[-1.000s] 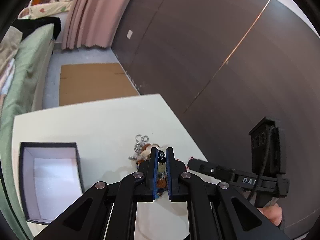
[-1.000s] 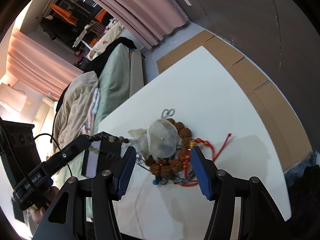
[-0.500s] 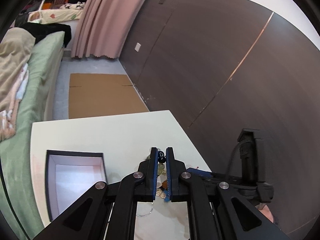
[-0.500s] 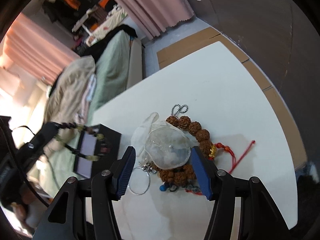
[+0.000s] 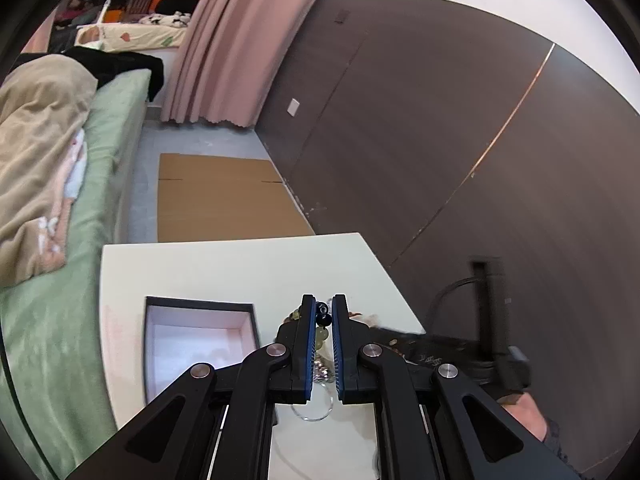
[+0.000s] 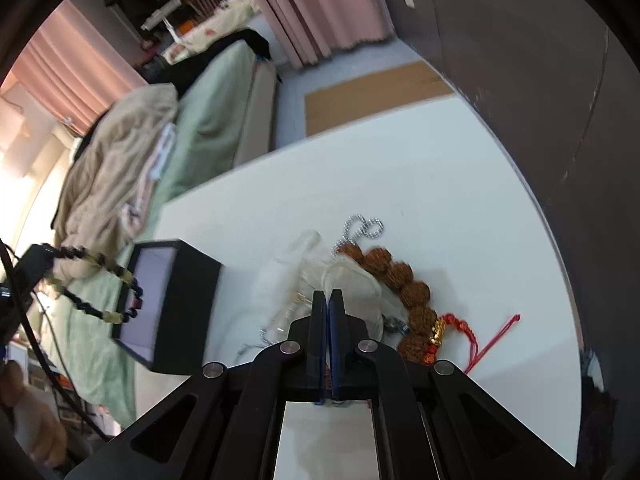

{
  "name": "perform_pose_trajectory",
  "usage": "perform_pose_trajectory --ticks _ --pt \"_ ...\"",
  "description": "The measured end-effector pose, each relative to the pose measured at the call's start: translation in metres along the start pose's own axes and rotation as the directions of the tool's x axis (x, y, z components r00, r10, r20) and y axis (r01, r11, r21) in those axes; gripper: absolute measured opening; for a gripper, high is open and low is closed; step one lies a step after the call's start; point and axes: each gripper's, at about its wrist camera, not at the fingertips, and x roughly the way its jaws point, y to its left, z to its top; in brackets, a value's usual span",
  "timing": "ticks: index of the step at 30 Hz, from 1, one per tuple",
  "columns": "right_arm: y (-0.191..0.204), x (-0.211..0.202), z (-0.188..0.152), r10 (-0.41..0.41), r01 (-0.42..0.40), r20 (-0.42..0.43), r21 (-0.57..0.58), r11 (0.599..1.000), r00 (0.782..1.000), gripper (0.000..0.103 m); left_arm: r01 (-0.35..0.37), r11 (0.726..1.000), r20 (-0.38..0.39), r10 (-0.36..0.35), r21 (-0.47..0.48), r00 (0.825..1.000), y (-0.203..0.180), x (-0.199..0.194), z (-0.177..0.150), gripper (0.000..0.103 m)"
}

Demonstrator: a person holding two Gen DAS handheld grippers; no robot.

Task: Organize jewelry
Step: 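Carry black bead bracelet into box with left tool while right tool grasps white pouch, then lower the white cloth pouch into the box and open the right tool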

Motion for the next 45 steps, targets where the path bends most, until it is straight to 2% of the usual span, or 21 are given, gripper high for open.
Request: perform_pose_trajectory --ticks 6,11,17,18,19,20,22,23,27,32,33,34,35,36,37,41,45 --pt "0.024 -0.036 0.006 0.061 -0.057 0.094 -0.046 0.997 0.994 0.003 -0.02 0.999 0.007 0.021 -0.029 1.0 0.015 -0.008 -0.001 0.007" --pt "0.05 -0.062 0.018 0.122 -0.108 0.156 -0.094 0.99 0.98 0.003 -0.034 0.998 0.01 0.035 -0.052 0.999 0.025 -0.011 -0.004 0.008" --pt "0.084 -0.073 0.027 0.189 -0.163 0.185 -0.147 0.976 0.964 0.003 -0.068 0.989 -0.006 0.067 -0.13 0.998 0.044 -0.009 0.0 0.01" --pt "0.09 -0.072 0.029 0.2 -0.173 0.183 -0.155 0.973 0.963 0.003 -0.081 0.987 -0.014 0.08 -0.135 0.997 0.046 -0.008 0.001 0.012" --pt "0.096 -0.071 0.03 0.212 -0.184 0.18 -0.161 0.97 0.961 0.003 -0.097 0.985 -0.023 0.095 -0.142 0.995 0.049 -0.008 0.003 0.027" --pt "0.102 -0.069 0.031 0.224 -0.195 0.174 -0.168 0.966 0.959 0.003 -0.106 0.982 -0.025 0.103 -0.154 0.994 0.053 -0.01 0.003 0.051" --pt "0.11 -0.064 0.032 0.239 -0.21 0.163 -0.177 0.961 0.957 0.003 -0.109 0.978 0.015 0.113 -0.18 0.993 0.059 -0.018 0.002 0.072" --pt "0.114 -0.061 0.032 0.25 -0.222 0.155 -0.182 0.958 0.956 0.003 -0.119 0.975 0.046 0.129 -0.186 0.991 0.061 -0.025 0.003 0.073" --pt "0.133 -0.051 0.03 0.295 -0.267 0.12 -0.208 0.941 0.948 0.003 -0.139 0.975 0.076 0.154 -0.176 0.985 0.065 -0.039 0.006 0.073" --pt "0.152 -0.036 0.027 0.346 -0.325 0.06 -0.223 0.919 0.936 0.003 -0.16 0.97 0.071 0.175 -0.184 0.982 0.071 -0.043 0.005 0.073" --pt "0.156 -0.031 0.026 0.343 -0.325 0.044 -0.227 0.918 0.938 0.008 -0.163 0.969 0.073 0.179 -0.187 0.981 0.073 -0.044 0.005 0.073" --pt "0.158 -0.026 0.025 0.329 -0.317 0.019 -0.224 0.922 0.944 0.031 -0.164 0.968 0.074 0.181 -0.191 0.981 0.073 -0.045 0.005 0.073" --pt "0.156 -0.021 0.025 0.311 -0.305 -0.003 -0.21 0.929 0.95 0.05 -0.164 0.967 0.074 0.181 -0.194 0.981 0.074 -0.045 0.005 0.074" --pt "0.151 -0.021 0.023 0.302 -0.296 0.001 -0.196 0.935 0.953 0.079 -0.163 0.967 0.073 0.18 -0.196 0.981 0.075 -0.046 0.004 0.075" --pt "0.145 -0.024 0.021 0.292 -0.282 0.03 -0.183 0.942 0.956 0.088 -0.163 0.966 0.072 0.18 -0.2 0.981 0.075 -0.046 0.004 0.076" --pt "0.115 -0.038 0.018 0.261 -0.25 0.069 -0.133 0.959 0.963 0.088 -0.157 0.965 0.074 0.176 -0.208 0.982 0.072 -0.043 0.004 0.077" --pt "0.09 -0.057 0.019 0.188 -0.178 0.107 -0.096 0.979 0.976 0.088 -0.152 0.97 0.081 0.169 -0.19 0.982 0.059 -0.041 0.005 0.077"
